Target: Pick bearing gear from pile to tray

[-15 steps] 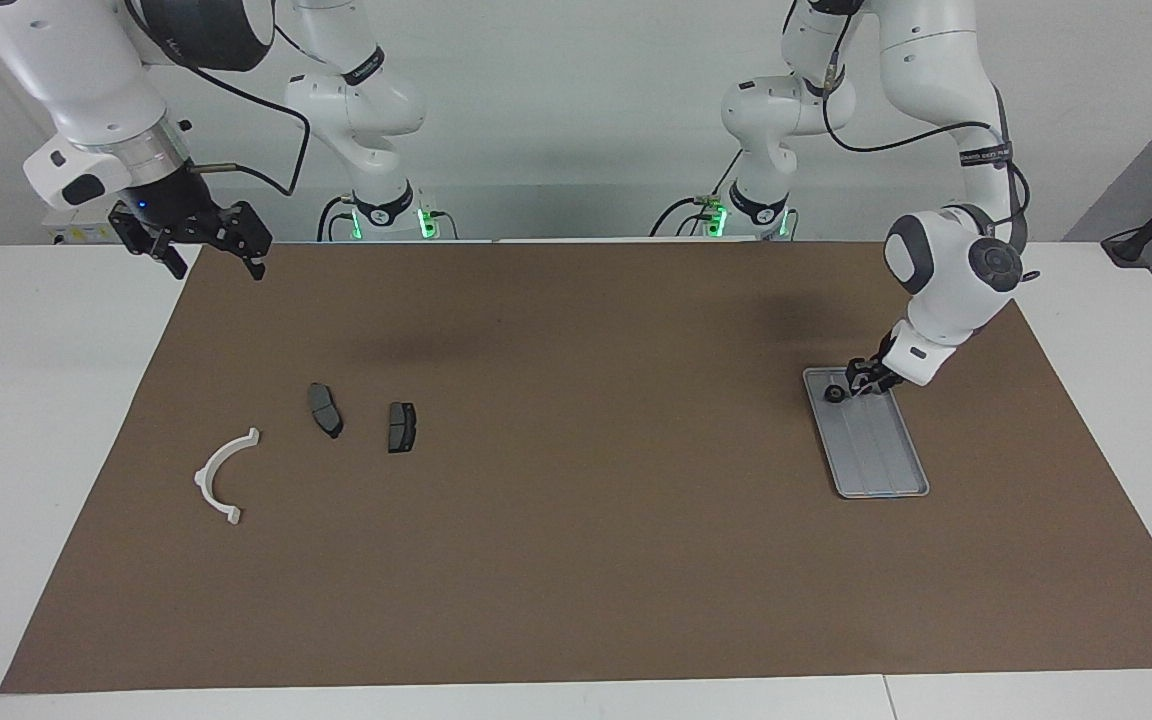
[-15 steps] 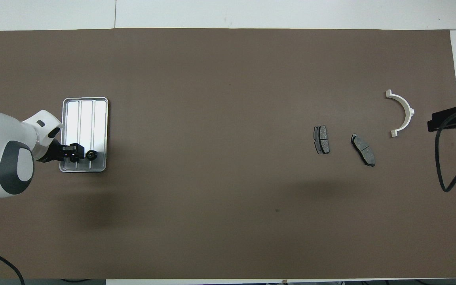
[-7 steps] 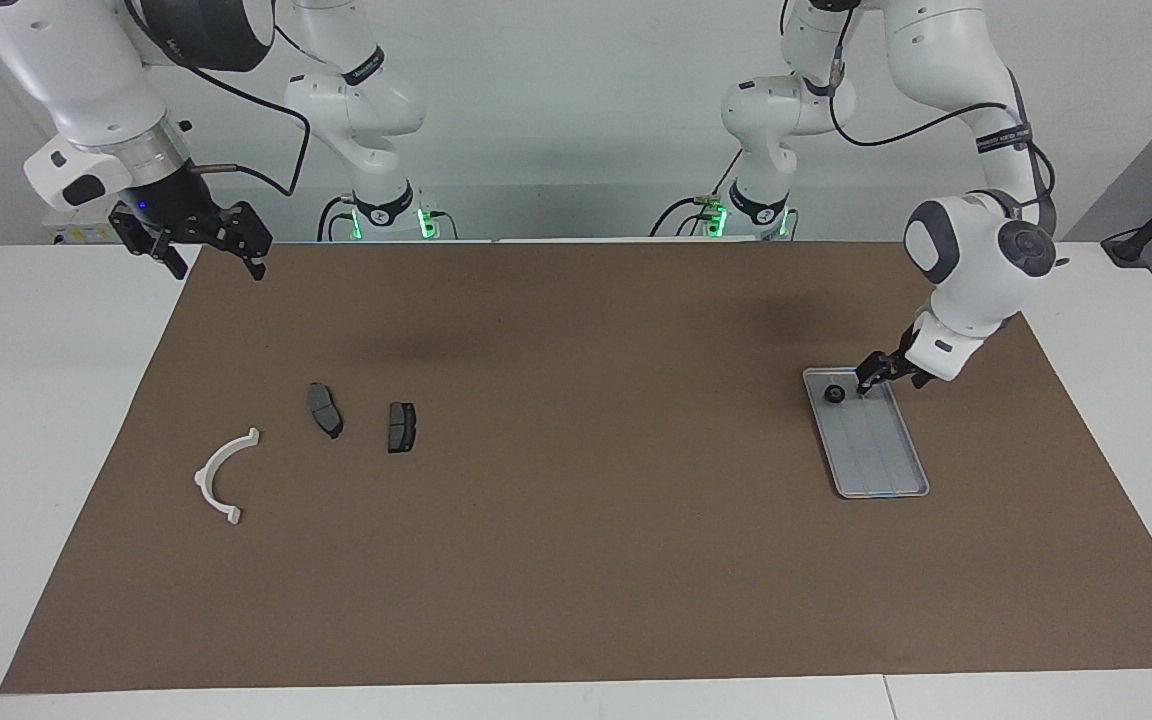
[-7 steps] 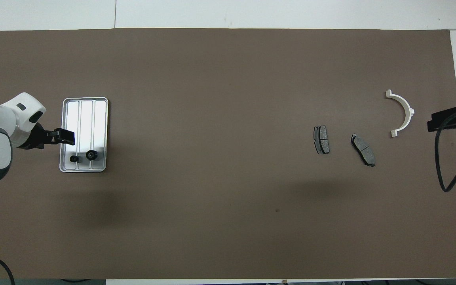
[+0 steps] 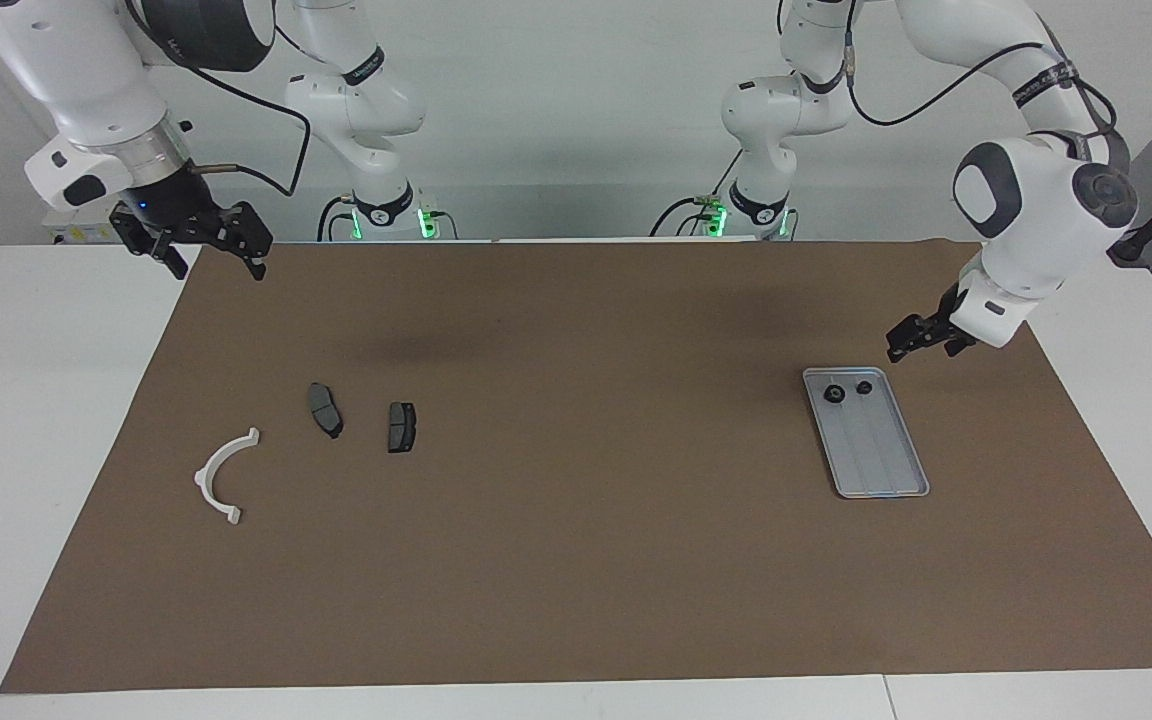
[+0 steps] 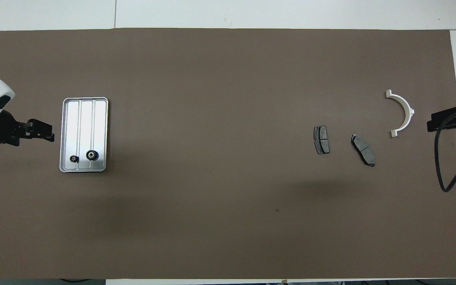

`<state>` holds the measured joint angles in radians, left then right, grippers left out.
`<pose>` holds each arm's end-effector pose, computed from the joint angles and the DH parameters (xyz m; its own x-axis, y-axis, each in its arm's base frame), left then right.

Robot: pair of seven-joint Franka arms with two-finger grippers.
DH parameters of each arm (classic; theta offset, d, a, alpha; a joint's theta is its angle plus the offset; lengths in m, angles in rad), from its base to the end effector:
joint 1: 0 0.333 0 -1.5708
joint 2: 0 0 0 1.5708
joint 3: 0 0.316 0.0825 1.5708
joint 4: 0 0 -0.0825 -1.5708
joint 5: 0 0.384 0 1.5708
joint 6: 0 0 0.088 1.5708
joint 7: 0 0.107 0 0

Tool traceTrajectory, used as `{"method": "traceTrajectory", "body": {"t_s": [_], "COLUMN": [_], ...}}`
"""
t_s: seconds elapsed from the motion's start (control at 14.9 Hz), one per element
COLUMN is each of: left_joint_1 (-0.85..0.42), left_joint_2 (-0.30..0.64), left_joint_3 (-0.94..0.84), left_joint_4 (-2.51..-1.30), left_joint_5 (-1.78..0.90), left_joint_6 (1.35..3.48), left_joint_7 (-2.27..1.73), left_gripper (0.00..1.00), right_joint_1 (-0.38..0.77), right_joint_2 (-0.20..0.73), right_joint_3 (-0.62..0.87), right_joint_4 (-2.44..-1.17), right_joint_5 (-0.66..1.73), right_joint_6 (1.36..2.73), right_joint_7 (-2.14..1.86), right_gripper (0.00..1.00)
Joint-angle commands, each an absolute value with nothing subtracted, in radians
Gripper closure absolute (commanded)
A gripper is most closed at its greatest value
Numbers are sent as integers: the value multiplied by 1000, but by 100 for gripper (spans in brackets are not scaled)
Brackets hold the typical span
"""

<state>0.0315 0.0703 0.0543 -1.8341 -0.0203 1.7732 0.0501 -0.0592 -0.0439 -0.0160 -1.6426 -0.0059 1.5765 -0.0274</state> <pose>0.5657 0.0463 0.4771 0.9908 0.0394 -0.1298 0.0426 -0.9989 0.0219 0.5387 -0.0414 0.6151 0.9986 -0.0477 -0.0223 -0.0476 -0.9989 0.0046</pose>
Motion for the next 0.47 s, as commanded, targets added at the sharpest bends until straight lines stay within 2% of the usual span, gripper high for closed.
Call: {"method": "traceTrajectory", "body": {"t_s": [0.0,0.4], "left_joint_1": [38,21], "left_joint_2": [35,-29], "left_joint_3": [54,57], "left_joint_4": [-1735,-1701], "left_joint_5": [-12,-23], "left_joint_6": [1631,1540], "left_joint_7": [48,46], "left_gripper": [0,0], "right_joint_1": [-81,-81], "right_joint_2": [-63,-63], "right_joint_3": [-2,-2], "right_joint_4": [-1663,-1663], "right_joint_5": [8,8], "right_joint_6": [1575,1574], "right_joint_7": [-51,-51], "right_gripper": [0,0]}}
